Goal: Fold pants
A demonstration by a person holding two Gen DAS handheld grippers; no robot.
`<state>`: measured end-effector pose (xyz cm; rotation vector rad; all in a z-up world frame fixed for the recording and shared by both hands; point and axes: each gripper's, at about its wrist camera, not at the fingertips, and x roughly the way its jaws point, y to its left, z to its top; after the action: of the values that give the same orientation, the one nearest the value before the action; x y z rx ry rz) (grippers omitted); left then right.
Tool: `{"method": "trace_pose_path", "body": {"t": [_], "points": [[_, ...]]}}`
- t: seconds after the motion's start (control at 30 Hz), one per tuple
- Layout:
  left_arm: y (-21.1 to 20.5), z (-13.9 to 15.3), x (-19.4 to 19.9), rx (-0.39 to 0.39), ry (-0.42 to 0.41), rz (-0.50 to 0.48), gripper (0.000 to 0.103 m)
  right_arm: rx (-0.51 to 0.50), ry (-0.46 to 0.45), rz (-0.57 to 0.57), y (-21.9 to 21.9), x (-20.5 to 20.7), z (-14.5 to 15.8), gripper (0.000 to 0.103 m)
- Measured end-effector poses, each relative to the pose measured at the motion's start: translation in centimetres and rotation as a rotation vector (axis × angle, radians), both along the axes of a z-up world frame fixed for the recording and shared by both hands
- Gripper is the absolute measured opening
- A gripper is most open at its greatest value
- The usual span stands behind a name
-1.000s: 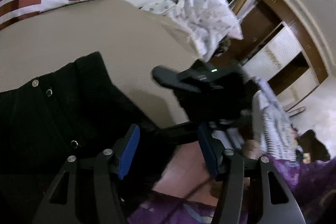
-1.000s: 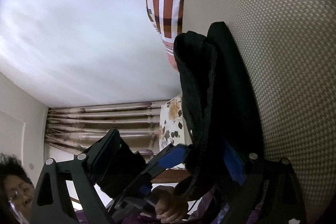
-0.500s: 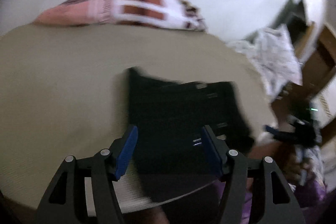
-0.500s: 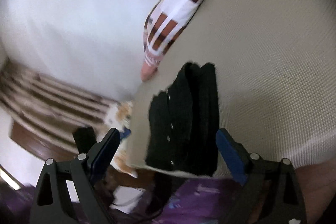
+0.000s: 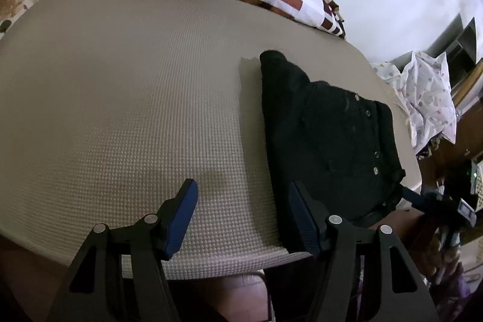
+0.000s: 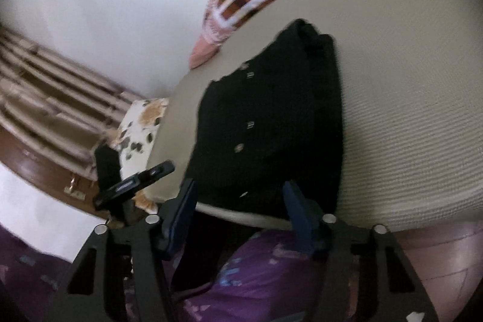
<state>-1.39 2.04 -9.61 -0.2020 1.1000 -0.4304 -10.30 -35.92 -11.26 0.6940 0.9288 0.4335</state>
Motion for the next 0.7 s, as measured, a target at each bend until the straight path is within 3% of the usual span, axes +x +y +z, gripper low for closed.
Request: {"method": "trace_pose_path", "body": {"t": [0.2, 0.37, 0.53, 0.7], "points": [[0.3, -0.7, -0.1, -0.01, 0.02, 0.002, 0.063, -0.121, -0.003, -0.019, 1.4, 0.3, 1.0, 0.056], [0.7, -1.0, 0.1, -0.033, 0.036, 0.016, 0.063, -0.057, 0.062, -0.12, 0.8, 2.0, 0.0, 0.059], [1.4, -1.2, 0.1, -0.05, 0.044, 0.034, 0.063, 0.026, 0.064, -0.209, 0.8, 1.5, 0.1, 0.072], [1.9, -1.6, 0.3, -0.073, 0.057, 0.049, 0.065, -0.063, 0.069, -0.173, 2.7, 1.3, 0.1, 0.072]]}}
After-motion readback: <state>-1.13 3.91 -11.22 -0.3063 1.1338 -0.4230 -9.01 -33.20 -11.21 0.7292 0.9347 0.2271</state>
